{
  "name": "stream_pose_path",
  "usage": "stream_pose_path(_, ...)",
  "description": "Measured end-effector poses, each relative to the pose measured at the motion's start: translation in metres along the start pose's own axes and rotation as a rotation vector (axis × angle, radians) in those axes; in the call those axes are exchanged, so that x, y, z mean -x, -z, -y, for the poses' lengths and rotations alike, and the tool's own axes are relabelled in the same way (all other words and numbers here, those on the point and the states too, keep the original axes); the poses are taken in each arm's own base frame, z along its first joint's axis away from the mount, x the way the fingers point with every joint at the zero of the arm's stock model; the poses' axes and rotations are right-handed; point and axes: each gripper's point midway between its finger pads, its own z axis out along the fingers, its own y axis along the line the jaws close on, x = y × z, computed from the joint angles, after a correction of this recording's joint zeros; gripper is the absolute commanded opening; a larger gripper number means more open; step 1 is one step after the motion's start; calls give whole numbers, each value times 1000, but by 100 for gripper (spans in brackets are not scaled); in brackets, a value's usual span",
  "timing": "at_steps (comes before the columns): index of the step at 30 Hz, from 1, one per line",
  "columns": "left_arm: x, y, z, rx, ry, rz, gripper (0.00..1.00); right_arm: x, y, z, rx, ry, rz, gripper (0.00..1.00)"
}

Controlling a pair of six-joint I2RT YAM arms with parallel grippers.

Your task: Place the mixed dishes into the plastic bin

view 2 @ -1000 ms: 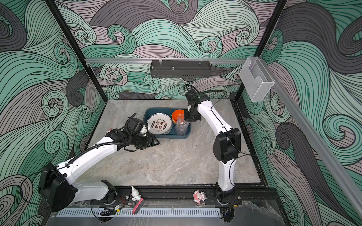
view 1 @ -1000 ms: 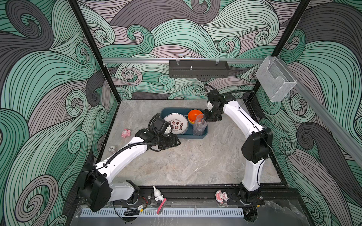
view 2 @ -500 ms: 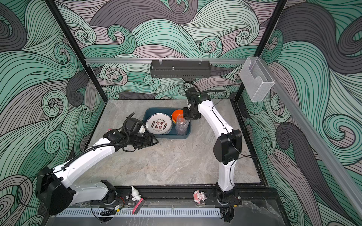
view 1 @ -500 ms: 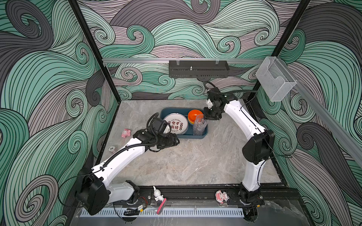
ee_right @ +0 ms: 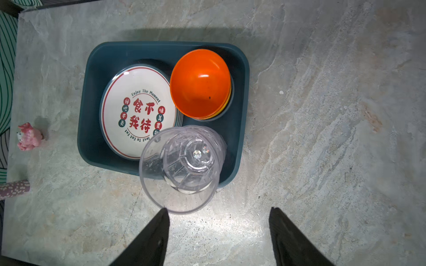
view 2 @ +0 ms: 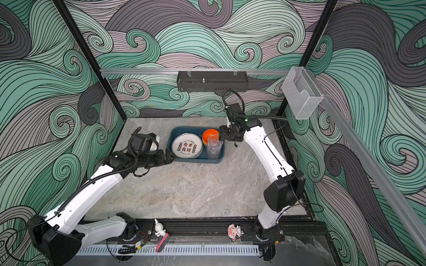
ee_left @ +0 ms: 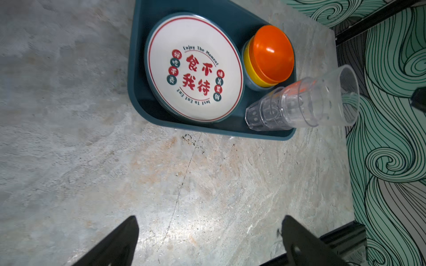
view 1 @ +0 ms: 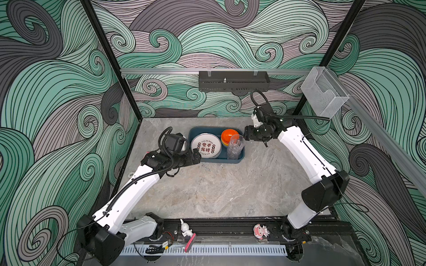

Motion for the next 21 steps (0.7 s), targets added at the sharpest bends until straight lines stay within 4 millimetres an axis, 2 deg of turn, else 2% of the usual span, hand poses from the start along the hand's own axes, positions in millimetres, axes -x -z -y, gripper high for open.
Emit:
stream_pose_path(1, 5, 3, -3, 11, -2, 13, 99, -1, 3, 3, -9, 0, 16, 93)
stream_pose_path(2, 11, 6, -7, 27, -5, 30, 99, -3, 6, 7, -18, -4, 36, 99)
stream_pose_path(6, 32, 19, -22, 87, -17, 93, 99, -10, 17, 26, -61, -16, 107, 100)
stream_pose_path(12, 57, 33, -64, 242, -30, 226, 99, -22, 20, 79, -221, -77, 267, 100)
stream_pose_path(16, 57, 36, -98, 354, -55, 345, 99, -44, 7, 119, -356, -93, 384, 99)
stream_pose_path(21, 51, 21, -147, 505, -70, 460, 99, -68, -15, 158, -513, -84, 507, 100)
